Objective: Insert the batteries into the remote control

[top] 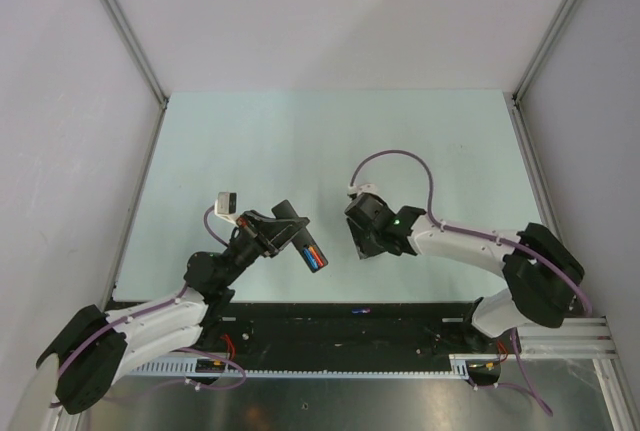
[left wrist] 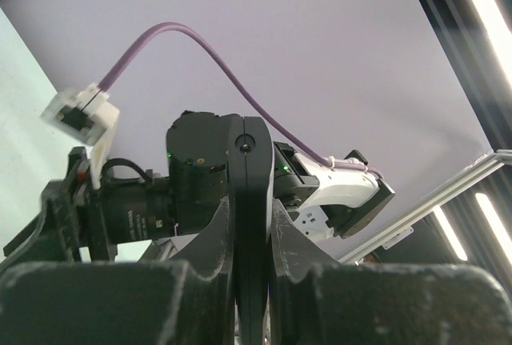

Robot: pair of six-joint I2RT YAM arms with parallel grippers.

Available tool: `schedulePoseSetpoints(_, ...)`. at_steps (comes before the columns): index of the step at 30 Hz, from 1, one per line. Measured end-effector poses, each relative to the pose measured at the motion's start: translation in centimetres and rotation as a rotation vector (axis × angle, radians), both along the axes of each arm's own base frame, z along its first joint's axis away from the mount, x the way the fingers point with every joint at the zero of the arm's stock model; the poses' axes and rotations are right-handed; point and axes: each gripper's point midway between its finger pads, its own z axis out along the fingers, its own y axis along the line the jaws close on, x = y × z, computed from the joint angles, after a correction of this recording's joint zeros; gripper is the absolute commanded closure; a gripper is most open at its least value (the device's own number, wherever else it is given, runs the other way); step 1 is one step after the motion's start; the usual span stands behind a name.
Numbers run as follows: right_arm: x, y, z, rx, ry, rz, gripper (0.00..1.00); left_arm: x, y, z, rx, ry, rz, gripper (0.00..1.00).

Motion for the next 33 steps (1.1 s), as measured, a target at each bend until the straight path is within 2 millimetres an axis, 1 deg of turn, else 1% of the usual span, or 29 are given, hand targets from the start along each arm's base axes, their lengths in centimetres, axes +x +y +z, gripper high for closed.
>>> schedulePoseSetpoints(1, 0.1, -0.1, 0.3, 0.027, -0.005, -0.041, 0.68, 0.0, 0.0, 0.0, 0.0, 0.0, 0.0, 1.0)
schedulePoseSetpoints(3, 0.0, -0.4, 0.7, 0.07, -0.009, -0.106, 0.79, 0.0, 0.0, 0.0, 0.0, -0.001, -0.001, 1.0)
schedulePoseSetpoints(4, -0.1, -0.6, 0.9, 0.09, -0.009, -0.142, 0.88, 0.0, 0.0, 0.0, 0.0, -0.001, -0.002, 1.0)
schedulePoseSetpoints(6, -0.3, -1.1, 0.8, 0.112, -0.003, -0.2, 0.98, -0.1, 0.0, 0.1, -0.001, -0.003, -0.002, 1.0)
schedulePoseSetpoints(7, -0.4, -1.3, 0.5, 0.113, 0.002, -0.222, 1.0, -0.1, 0.0, 0.1, -0.003, -0.005, -0.002, 1.0)
schedulePoseSetpoints(11, -1.4, -2.4, -1.2, 0.088, 0.039, -0.285, 1.0, -0.2, 0.1, 0.3, -0.006, -0.009, -0.003, 1.0)
schedulePoseSetpoints(16, -2.8, -3.8, -3.5, 0.033, 0.087, -0.318, 1.0, -0.2, 0.1, 0.2, -0.003, -0.008, -0.005, 1.0)
schedulePoseSetpoints(21, -2.3, -3.5, -3.8, 0.039, 0.074, -0.325, 1.0, -0.2, 0.0, 0.2, -0.002, -0.007, -0.006, 1.0)
schedulePoseSetpoints(24, -1.4, -3.3, -3.8, 0.055, 0.063, -0.335, 1.0, -0.2, 0.0, 0.1, -0.001, -0.007, -0.006, 1.0)
schedulePoseSetpoints(27, -0.1, -3.3, -3.7, 0.071, 0.046, -0.35, 1.0, -0.2, 0.0, 0.1, -0.001, -0.006, -0.005, 1.0)
schedulePoseSetpoints(33, 2.8, -4.3, -3.7, 0.088, 0.011, -0.378, 0.94, 0.1, -0.2, -0.5, 0.015, 0.013, -0.005, 1.0)
